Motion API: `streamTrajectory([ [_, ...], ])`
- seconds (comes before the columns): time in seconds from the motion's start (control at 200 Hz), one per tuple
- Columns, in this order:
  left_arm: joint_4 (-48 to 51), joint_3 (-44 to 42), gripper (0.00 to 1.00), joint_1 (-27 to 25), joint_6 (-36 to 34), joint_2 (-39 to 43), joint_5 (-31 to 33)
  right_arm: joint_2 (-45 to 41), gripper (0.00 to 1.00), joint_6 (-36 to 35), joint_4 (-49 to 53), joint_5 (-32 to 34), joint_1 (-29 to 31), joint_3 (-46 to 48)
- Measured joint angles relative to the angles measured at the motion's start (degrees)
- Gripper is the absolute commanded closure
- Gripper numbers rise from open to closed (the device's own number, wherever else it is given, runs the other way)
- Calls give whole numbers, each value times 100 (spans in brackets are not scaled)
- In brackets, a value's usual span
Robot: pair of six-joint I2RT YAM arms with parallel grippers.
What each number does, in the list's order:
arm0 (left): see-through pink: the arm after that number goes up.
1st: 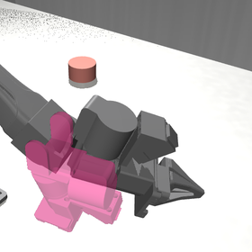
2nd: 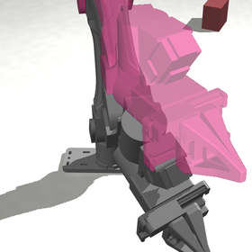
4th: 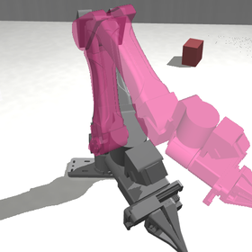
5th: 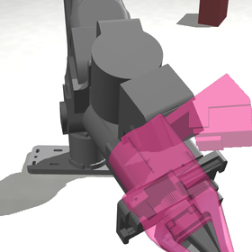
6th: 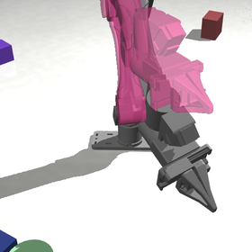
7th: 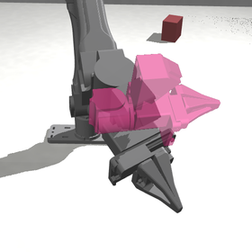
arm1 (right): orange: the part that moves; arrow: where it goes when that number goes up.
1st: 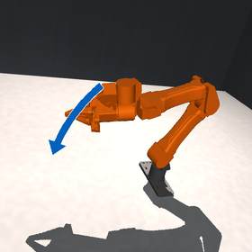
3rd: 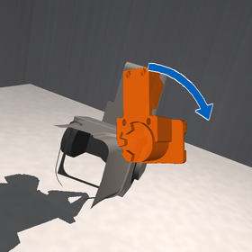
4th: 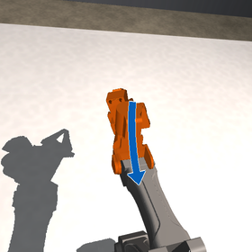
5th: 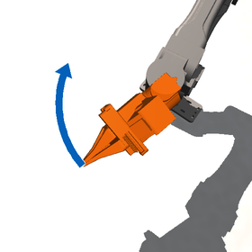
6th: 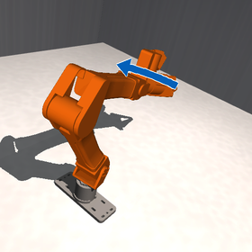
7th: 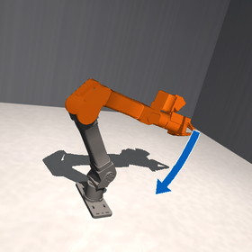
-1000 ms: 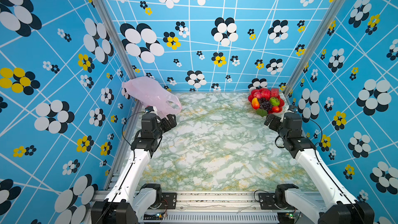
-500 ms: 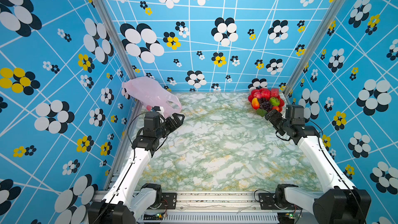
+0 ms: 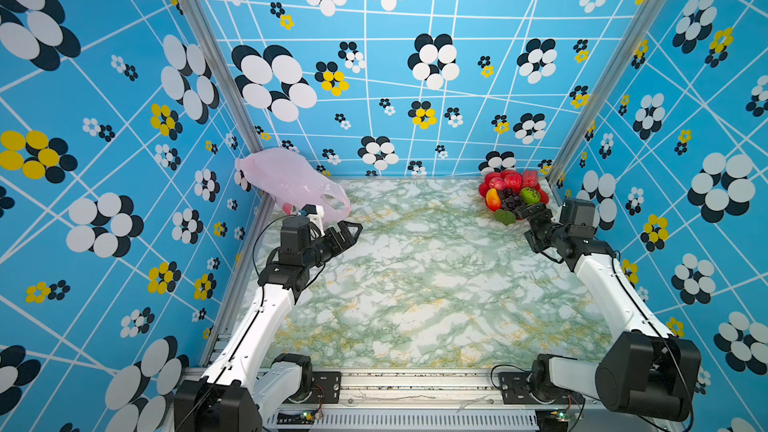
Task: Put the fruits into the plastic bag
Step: 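Move right gripper to the red fruit plate while left gripper nears the bag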
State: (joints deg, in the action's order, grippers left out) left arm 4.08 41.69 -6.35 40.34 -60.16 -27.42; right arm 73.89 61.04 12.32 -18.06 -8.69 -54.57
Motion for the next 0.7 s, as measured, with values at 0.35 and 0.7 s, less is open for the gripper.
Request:
streamTrajectory([
  [0.35, -986, -879, 1, -17, -2177, 505, 654, 531, 18, 619, -741, -511, -372, 278],
  [0.7, -1419, -1043, 1, -17, -2844, 420, 719, 1300, 29, 691, -1003, -608, -522, 278],
])
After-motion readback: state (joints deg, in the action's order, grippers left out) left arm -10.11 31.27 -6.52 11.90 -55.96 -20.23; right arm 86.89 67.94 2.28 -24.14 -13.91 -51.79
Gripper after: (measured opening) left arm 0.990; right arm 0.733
